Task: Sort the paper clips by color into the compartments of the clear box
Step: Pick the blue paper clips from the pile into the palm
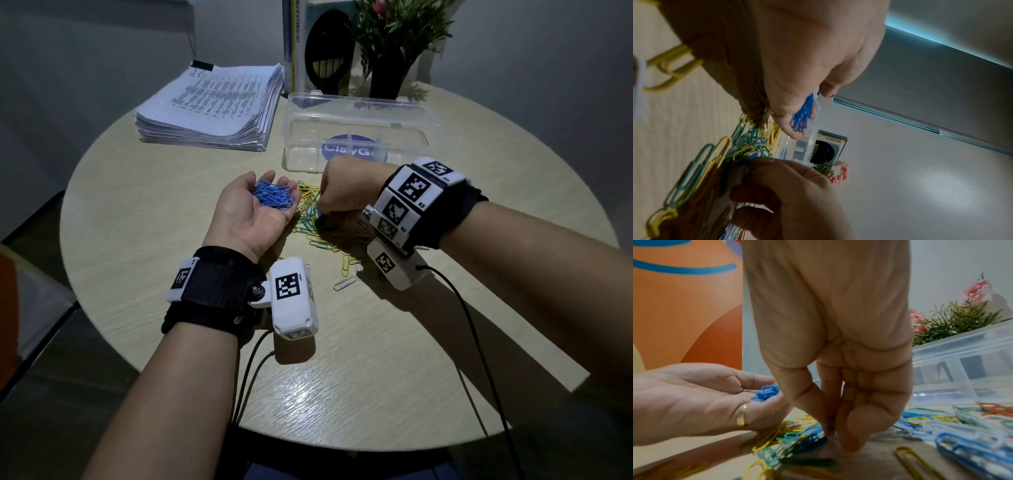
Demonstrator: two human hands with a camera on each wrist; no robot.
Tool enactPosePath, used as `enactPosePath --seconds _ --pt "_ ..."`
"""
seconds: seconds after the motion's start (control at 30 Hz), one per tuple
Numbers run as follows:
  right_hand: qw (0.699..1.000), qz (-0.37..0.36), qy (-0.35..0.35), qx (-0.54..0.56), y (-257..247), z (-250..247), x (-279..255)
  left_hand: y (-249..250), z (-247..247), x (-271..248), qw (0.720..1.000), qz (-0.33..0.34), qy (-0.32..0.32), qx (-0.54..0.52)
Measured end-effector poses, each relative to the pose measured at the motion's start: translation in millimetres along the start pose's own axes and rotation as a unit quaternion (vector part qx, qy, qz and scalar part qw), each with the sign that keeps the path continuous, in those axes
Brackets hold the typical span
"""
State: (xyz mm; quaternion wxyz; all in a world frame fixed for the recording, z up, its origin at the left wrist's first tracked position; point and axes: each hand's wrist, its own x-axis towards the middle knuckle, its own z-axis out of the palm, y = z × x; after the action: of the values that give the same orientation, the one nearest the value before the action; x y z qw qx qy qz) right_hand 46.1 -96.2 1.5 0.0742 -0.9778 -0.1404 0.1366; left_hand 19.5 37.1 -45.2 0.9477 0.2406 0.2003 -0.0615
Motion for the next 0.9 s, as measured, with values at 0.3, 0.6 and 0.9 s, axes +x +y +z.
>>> enactPosePath --seconds 0.3,0.6,0.9 --pt "0.999 -0.004 0.008 -0.033 3.3 4.3 1.6 -1.7 2.2 -2.6 1.000 -0.003 0.003 -0.002" --pt "0.999 -0.023 0.018 0.027 11.9 -2.0 -2.7 -3.8 2.2 -4.0 1.000 -0.010 -0.004 0.013" --pt "0.971 -0.126 0.006 0.205 -7.8 -27.4 -5.2 -13.9 6.5 -5.2 0.998 -0.049 -0.038 0.011"
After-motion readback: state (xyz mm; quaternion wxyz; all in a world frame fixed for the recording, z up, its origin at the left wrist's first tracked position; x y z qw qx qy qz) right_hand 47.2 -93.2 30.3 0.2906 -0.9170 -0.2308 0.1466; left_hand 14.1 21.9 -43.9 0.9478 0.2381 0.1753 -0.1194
